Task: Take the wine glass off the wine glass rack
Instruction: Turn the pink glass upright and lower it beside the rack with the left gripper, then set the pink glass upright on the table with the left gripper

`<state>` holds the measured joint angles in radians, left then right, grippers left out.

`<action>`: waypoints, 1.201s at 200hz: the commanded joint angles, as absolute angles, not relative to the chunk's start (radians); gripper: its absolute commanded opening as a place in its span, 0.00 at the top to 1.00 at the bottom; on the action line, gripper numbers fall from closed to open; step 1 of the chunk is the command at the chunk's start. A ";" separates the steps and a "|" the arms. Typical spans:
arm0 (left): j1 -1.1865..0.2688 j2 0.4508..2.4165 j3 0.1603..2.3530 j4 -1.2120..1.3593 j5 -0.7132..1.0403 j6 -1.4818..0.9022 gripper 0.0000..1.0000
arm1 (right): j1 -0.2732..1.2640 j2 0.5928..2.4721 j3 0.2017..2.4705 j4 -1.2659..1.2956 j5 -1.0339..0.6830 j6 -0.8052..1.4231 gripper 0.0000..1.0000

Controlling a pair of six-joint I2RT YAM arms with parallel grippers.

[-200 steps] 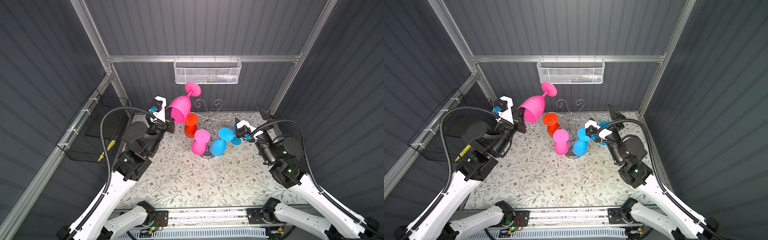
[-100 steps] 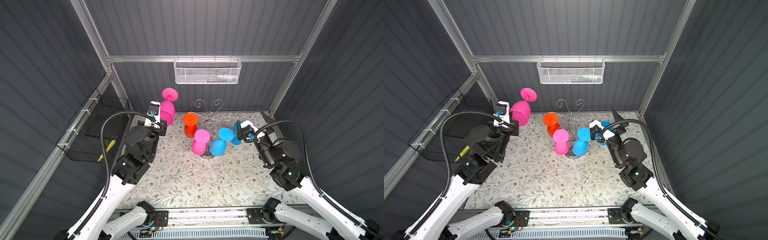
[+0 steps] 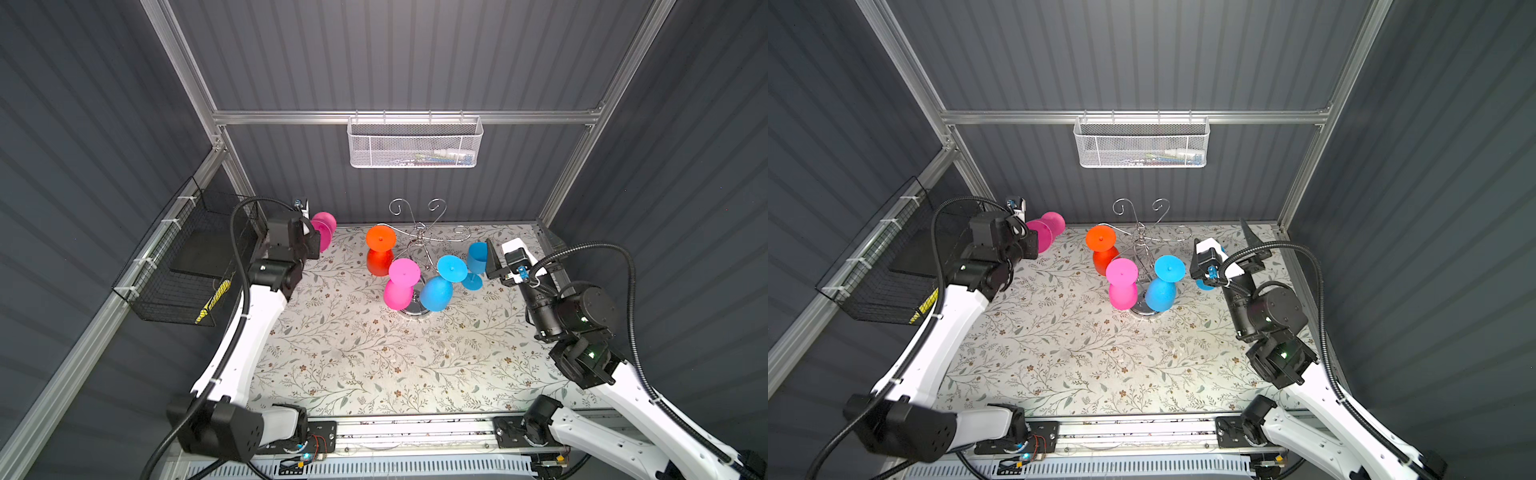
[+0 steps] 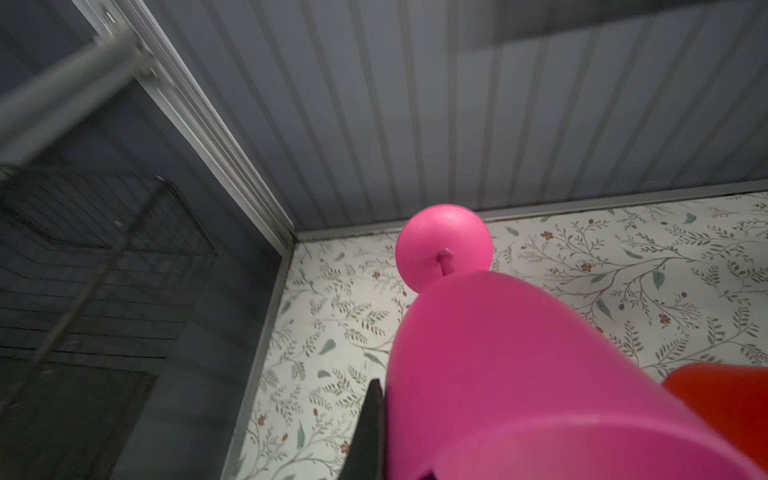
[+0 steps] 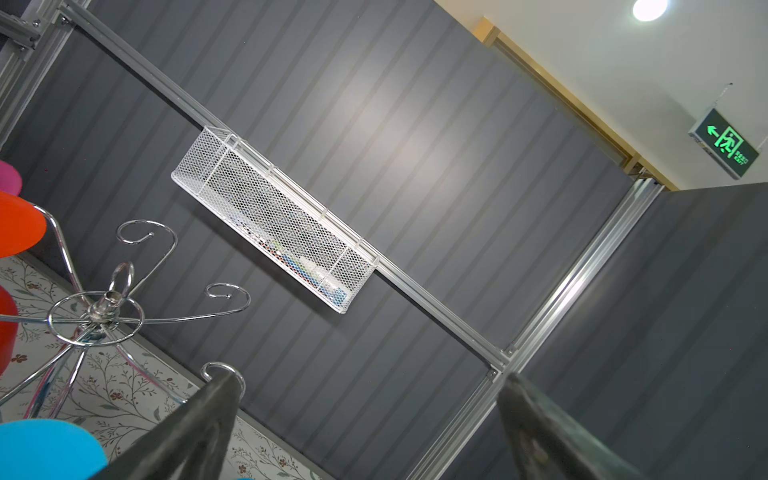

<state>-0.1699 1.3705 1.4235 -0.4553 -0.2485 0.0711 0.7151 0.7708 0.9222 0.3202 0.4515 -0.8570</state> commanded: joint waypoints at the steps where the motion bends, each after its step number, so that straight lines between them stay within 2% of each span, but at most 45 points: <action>1: -0.128 1.491 1.522 -0.600 -0.032 -0.005 1.00 | 0.719 0.751 0.932 0.316 0.482 -0.842 0.01; 56: -0.123 1.807 1.794 -0.876 0.123 0.042 1.00 | 0.718 0.726 0.945 0.256 0.482 -0.804 0.01; 111: -0.137 1.988 1.994 -1.093 0.120 0.114 1.00 | 0.718 0.727 0.946 0.232 0.469 -0.820 0.01; 194: -0.289 2.209 2.296 -1.308 -0.131 0.188 1.00 | 0.706 0.735 0.956 0.204 0.491 -0.845 0.01; 240: -0.311 2.235 2.319 -1.331 -0.191 0.205 1.00 | 0.703 0.723 0.953 0.183 0.494 -0.838 0.01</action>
